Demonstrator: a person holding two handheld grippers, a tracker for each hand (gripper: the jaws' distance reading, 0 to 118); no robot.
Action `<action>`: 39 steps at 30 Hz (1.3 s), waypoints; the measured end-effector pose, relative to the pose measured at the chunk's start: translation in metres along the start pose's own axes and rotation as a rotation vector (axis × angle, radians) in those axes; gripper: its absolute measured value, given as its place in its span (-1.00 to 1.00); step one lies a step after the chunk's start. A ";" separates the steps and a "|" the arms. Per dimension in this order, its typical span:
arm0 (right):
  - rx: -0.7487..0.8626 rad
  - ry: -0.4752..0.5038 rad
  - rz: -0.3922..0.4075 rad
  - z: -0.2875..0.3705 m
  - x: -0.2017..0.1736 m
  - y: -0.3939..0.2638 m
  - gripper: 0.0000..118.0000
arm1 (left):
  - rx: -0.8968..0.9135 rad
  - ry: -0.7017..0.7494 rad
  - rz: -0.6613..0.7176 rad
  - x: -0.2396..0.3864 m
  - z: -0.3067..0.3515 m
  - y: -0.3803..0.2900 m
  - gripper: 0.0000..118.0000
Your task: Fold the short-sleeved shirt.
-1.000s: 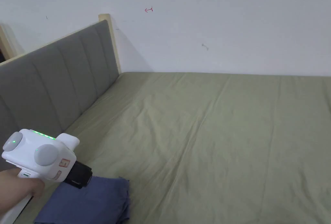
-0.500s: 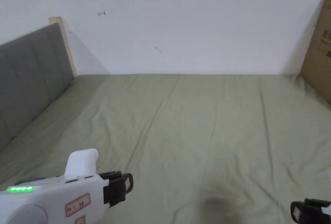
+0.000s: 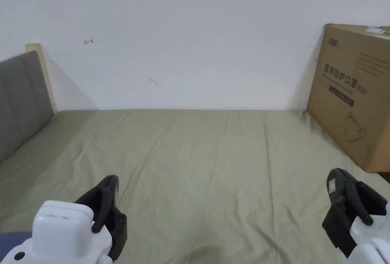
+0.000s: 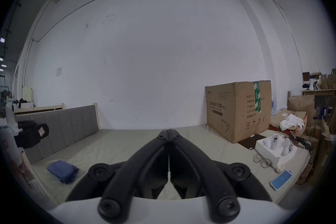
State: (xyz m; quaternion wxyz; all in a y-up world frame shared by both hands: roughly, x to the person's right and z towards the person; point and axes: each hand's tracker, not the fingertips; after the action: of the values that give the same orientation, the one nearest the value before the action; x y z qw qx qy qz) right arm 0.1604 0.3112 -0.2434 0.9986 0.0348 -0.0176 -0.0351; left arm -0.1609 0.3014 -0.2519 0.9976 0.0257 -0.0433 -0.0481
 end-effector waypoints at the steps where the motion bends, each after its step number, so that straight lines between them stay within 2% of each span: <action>1: 0.004 0.008 0.009 0.005 -0.001 -0.007 -1.00 | -0.005 0.003 0.011 0.001 0.004 -0.003 -0.99; 5: -0.079 -0.014 0.077 0.005 -0.004 -0.026 -1.00 | 0.000 0.064 0.068 0.003 0.010 -0.009 -0.99; 11: -0.046 -0.050 0.046 0.011 0.000 -0.018 -0.99 | -0.010 0.108 0.133 -0.007 0.008 -0.004 -0.98; 12: -0.037 -0.052 0.052 0.012 0.001 -0.014 -0.85 | -0.006 0.106 0.134 -0.010 0.009 -0.006 -0.98; 13: -0.032 -0.054 0.064 0.012 0.000 -0.012 -0.58 | 0.000 0.095 0.143 -0.014 0.011 -0.009 -0.98; 14: -0.025 -0.053 0.076 0.012 0.000 -0.010 0.03 | 0.004 0.086 0.147 -0.017 0.012 -0.011 -0.78; 15: -0.023 -0.051 0.089 0.012 -0.001 -0.009 0.55 | 0.003 0.080 0.148 -0.020 0.007 -0.003 -0.42; 16: -0.024 -0.051 0.100 0.012 -0.002 -0.006 0.88 | 0.004 0.085 0.146 -0.022 0.006 -0.003 0.12; 17: -0.025 -0.056 0.105 0.012 -0.003 -0.006 0.98 | 0.004 0.091 0.137 -0.025 0.004 -0.004 0.83; 18: -0.006 -0.061 0.111 0.014 -0.005 -0.006 0.98 | -0.003 0.092 0.129 -0.029 0.001 -0.005 1.00; 23: 0.018 -0.084 0.167 0.014 -0.014 -0.006 1.00 | 0.004 0.079 0.106 -0.014 0.006 0.001 1.00; 30: -0.028 -0.071 0.112 0.008 -0.014 -0.010 1.00 | 0.006 0.097 0.090 -0.033 0.000 0.004 1.00; 39: -0.055 -0.061 0.143 0.004 -0.019 -0.012 1.00 | 0.010 0.006 0.145 -0.018 0.002 0.012 1.00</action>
State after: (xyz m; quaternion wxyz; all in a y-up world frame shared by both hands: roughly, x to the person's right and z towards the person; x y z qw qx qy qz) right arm 0.1402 0.3009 -0.2409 0.9982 0.0049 -0.0492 0.0347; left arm -0.1781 0.3155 -0.2507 0.9984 0.0274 -0.0422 0.0246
